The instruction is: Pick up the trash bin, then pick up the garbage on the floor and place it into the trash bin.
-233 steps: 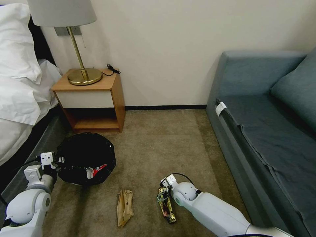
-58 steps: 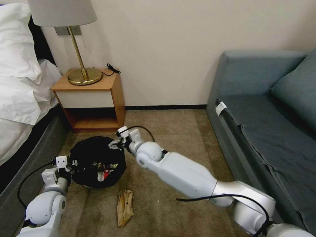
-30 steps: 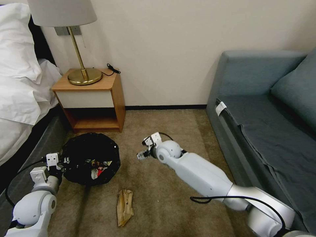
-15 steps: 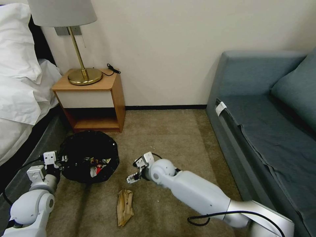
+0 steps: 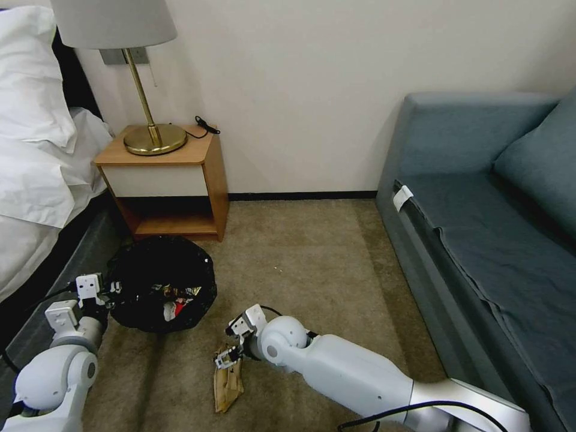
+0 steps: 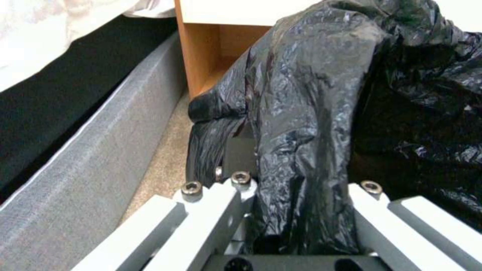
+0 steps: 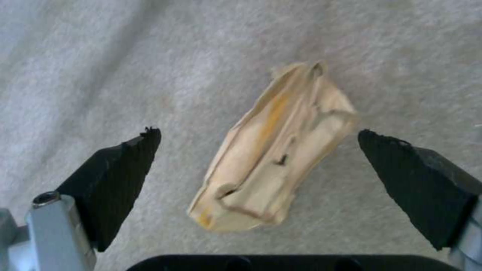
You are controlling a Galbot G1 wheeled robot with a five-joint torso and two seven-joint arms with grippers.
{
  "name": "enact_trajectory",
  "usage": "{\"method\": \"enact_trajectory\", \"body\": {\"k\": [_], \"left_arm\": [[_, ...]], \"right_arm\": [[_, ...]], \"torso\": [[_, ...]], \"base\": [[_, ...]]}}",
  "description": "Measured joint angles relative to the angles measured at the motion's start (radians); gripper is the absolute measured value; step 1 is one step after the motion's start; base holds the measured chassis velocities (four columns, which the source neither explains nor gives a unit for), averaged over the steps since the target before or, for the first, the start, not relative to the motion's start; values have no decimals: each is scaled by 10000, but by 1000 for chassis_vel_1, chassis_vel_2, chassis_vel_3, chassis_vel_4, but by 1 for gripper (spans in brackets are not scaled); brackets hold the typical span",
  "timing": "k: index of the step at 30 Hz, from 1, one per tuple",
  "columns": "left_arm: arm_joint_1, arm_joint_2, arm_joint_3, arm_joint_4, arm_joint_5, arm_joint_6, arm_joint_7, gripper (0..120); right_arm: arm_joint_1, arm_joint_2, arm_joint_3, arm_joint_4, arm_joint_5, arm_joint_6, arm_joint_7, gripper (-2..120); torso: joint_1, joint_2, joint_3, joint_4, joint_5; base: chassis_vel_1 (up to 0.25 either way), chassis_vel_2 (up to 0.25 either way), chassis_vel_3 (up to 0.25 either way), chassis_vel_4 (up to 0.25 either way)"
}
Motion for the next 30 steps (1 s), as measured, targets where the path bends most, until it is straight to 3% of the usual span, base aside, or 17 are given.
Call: {"method": "enact_trajectory", "body": {"k": [30], "left_arm": [[125, -202, -18, -391, -1, 23, -70, 4]], "right_arm": [[122, 198, -1419, -480, -340, 12, -385, 100]], "torso": [[-1, 0, 0, 0, -1]], "base": [[0, 0, 0, 0]]}}
